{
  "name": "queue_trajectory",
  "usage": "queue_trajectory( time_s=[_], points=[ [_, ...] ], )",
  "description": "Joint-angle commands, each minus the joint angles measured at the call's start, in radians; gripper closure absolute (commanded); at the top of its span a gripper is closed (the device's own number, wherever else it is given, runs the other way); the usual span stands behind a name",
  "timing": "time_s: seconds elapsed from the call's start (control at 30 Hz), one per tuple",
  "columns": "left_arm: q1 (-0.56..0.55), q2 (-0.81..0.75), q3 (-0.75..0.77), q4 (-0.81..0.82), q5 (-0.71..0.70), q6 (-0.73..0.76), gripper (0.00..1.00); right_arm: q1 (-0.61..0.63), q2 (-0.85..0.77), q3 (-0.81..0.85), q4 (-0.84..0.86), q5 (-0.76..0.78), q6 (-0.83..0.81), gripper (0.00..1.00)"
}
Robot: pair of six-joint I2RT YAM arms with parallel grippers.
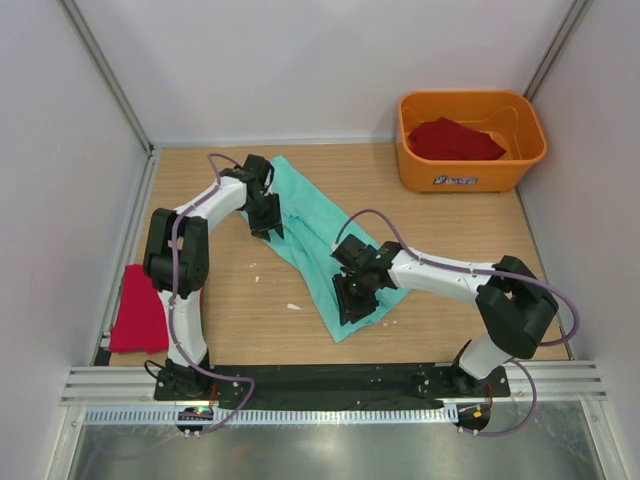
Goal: Fold and stack the t-shirts
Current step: Fold the tshirt
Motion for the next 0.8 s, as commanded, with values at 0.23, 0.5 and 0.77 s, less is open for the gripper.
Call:
queue_trajectory(
  time_s=[0.23,0.5,0.77],
  points=[
    [0.05,-0.018,-0.007,0.039,0.056,0.0,0.58,0.111,0.091,0.089,-0.039,0.147,-0.041,0.62],
    [0.072,-0.017,-0.033,0.054,0.075,0.006,0.58,0.162,0.142,0.106,-0.074,0.239,-0.066,0.65],
    [0.083,-0.02,-0.048,0.065,0.082,0.004,0.58,0.193,0.16,0.143,-0.088,0.23,-0.064,0.89]
  ],
)
